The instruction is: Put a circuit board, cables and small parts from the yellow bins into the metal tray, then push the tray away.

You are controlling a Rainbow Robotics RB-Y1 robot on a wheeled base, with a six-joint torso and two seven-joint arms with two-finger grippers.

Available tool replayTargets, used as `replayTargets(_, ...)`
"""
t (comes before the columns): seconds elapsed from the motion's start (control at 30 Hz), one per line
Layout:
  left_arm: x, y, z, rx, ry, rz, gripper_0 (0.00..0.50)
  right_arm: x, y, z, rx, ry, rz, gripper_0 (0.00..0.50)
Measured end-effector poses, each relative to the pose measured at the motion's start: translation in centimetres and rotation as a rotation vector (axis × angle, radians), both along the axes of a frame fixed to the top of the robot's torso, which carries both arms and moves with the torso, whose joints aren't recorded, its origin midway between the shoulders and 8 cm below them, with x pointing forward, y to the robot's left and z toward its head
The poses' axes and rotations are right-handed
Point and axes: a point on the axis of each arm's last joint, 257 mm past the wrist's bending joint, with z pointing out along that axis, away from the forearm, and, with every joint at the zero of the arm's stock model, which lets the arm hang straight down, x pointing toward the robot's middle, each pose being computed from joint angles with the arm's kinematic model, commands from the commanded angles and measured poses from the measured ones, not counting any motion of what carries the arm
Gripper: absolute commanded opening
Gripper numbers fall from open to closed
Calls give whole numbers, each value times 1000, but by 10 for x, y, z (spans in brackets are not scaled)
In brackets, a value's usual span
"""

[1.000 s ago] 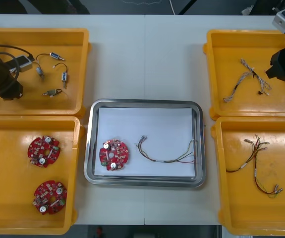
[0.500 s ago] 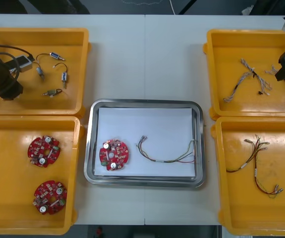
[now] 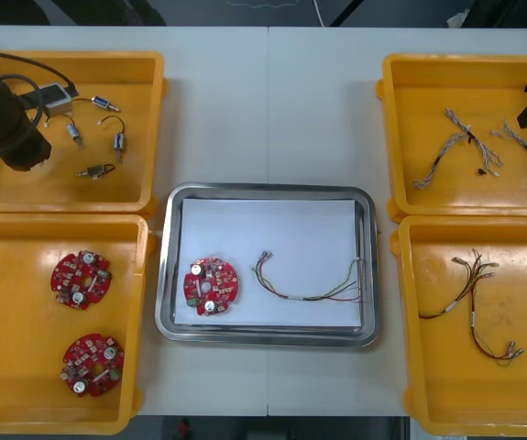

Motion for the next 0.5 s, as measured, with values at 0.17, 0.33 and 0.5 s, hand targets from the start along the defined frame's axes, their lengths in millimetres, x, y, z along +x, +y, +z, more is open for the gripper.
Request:
replayTargets(0.17,-12,-23,21,28,19,-59,0,11,-6,-5,13,-27,-16,500)
replayTargets(0.33,-27,-52,45,4,14,-8,0,20,-12,-11,22,-52,-29,500)
replayTargets(0.5,-41,-86,58,-126,-12,201,0,30,-18,-15,34,-78,-47,500)
